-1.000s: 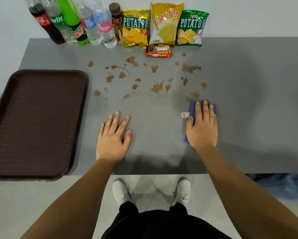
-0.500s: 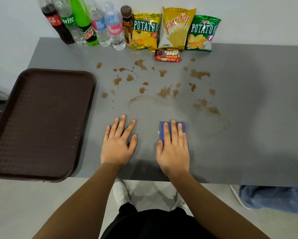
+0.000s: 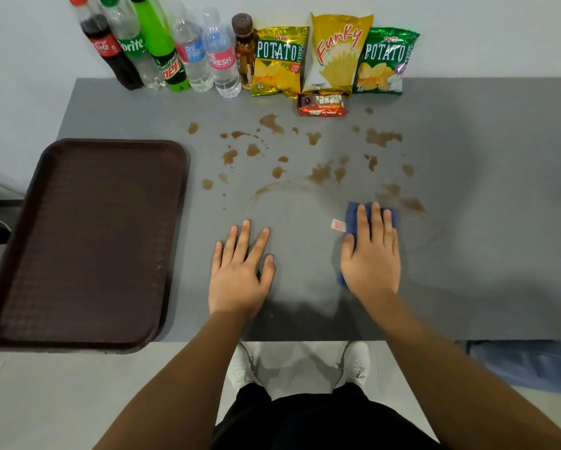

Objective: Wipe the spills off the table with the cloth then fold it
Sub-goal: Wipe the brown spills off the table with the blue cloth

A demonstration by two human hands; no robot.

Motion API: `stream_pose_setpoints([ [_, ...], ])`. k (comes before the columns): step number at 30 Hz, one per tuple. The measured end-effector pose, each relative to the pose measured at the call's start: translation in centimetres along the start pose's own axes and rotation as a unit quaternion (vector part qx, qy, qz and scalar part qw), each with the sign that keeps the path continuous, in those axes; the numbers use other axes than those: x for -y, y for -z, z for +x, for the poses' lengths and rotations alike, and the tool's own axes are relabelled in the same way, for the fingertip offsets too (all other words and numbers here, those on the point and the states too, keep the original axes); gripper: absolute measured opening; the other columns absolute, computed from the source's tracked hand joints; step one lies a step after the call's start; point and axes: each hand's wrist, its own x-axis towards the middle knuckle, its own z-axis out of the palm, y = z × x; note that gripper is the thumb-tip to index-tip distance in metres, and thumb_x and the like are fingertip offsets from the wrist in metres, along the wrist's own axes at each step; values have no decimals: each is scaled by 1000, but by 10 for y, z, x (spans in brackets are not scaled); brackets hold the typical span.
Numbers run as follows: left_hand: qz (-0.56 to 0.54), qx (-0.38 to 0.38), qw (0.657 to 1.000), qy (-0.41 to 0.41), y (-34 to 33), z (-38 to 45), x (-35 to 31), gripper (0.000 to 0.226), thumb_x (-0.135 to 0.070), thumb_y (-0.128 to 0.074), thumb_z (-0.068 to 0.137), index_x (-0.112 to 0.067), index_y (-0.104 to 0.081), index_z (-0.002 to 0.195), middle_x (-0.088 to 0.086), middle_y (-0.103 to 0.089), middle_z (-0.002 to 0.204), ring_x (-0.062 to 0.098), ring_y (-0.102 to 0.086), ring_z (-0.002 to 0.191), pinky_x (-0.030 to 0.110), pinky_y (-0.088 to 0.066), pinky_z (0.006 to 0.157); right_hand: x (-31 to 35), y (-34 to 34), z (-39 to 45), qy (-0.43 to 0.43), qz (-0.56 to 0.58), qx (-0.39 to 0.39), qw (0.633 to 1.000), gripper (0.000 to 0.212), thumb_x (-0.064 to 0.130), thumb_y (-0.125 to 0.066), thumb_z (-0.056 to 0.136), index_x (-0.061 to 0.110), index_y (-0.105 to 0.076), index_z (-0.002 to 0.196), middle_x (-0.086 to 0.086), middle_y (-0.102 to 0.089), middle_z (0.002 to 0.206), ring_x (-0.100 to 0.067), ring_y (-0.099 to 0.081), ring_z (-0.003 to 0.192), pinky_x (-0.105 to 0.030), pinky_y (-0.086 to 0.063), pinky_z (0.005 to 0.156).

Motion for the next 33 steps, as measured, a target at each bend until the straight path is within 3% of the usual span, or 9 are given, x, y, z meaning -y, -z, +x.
stream_pose_setpoints([
  [7, 6, 3, 1000, 0, 1, 0, -3, 57, -53, -28, 108, -40, -22, 163, -2, -13, 174, 21, -5, 161, 46, -6, 129, 43, -13, -72, -21, 5, 16, 1000, 65, 38, -31, 104, 17, -17, 165, -10, -16, 172, -28, -8, 160, -46, -14, 130],
  [14, 5, 22, 1000, -1, 7, 0, -3, 57, -51, -30, 108, -39, -22, 163, -1, -11, 174, 21, -3, 161, 48, -6, 130, 87, -19, -33, 51, 8, 37, 998, 64, 40, -31, 105, 18, -20, 164, -8, -17, 172, -26, -8, 160, -44, -12, 130],
  [19, -3, 16, 1000, 0, 8, 0, -3, 57, -50, -33, 107, -40, -23, 163, -4, -11, 174, 19, -4, 161, 48, -10, 130, 78, -14, 15, 105, 16, 62, 992, 63, 42, -29, 106, 18, -20, 164, -6, -14, 173, -24, -5, 161, -41, -6, 130],
  [24, -3, 2, 1000, -6, 4, 0, -2, 57, -51, -32, 108, -40, -22, 163, -4, -14, 174, 19, -4, 161, 50, -13, 129, 45, -10, 33, 106, 19, 59, 992, 62, 38, -30, 106, 17, -21, 164, -8, -17, 172, -27, -8, 160, -45, -11, 130],
  [33, 7, 0, 1000, -7, 1, 0, -2, 57, -54, -28, 108, -40, -21, 163, -4, -12, 174, 19, -3, 161, 47, -10, 130, 26, -12, -36, 98, 11, 52, 994, 64, 35, -31, 104, 13, -21, 164, -13, -19, 171, -32, -12, 160, -48, -18, 129],
])
